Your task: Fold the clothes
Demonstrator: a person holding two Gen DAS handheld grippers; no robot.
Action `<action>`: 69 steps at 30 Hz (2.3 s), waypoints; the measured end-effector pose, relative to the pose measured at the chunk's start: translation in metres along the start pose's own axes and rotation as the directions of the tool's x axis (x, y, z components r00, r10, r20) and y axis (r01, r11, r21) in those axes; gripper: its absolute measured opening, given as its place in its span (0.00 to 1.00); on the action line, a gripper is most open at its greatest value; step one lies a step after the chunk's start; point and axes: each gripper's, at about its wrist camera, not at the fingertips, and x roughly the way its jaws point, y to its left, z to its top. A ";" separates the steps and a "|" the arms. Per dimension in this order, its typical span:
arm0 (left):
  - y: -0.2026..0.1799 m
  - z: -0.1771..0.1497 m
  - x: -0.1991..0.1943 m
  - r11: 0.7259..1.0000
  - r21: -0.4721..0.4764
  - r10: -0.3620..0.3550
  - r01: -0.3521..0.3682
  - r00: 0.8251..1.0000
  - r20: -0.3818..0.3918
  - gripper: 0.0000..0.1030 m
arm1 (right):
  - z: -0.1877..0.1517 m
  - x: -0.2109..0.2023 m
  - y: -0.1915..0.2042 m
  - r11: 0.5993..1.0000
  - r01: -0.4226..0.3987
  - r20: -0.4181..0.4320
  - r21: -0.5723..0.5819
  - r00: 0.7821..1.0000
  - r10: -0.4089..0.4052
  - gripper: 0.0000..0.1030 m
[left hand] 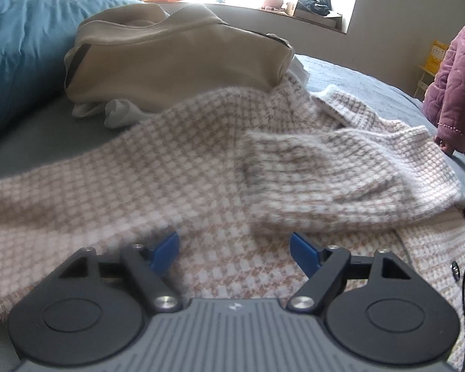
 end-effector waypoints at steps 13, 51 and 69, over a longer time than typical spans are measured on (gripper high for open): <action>0.003 0.037 0.039 0.996 -0.066 -0.058 0.059 0.998 0.011 0.63 | -0.009 0.002 0.000 0.999 -0.014 0.032 -0.028 0.999 0.015 0.11; -0.044 0.047 0.032 0.924 0.242 0.316 -0.295 0.947 -0.053 0.23 | -0.016 0.007 -0.023 0.993 -0.121 0.078 0.017 0.990 0.119 0.13; -0.275 0.118 0.054 0.810 0.581 -0.011 -0.081 0.988 0.154 0.32 | 0.011 0.034 0.010 0.959 -0.275 0.131 0.063 0.955 0.266 0.21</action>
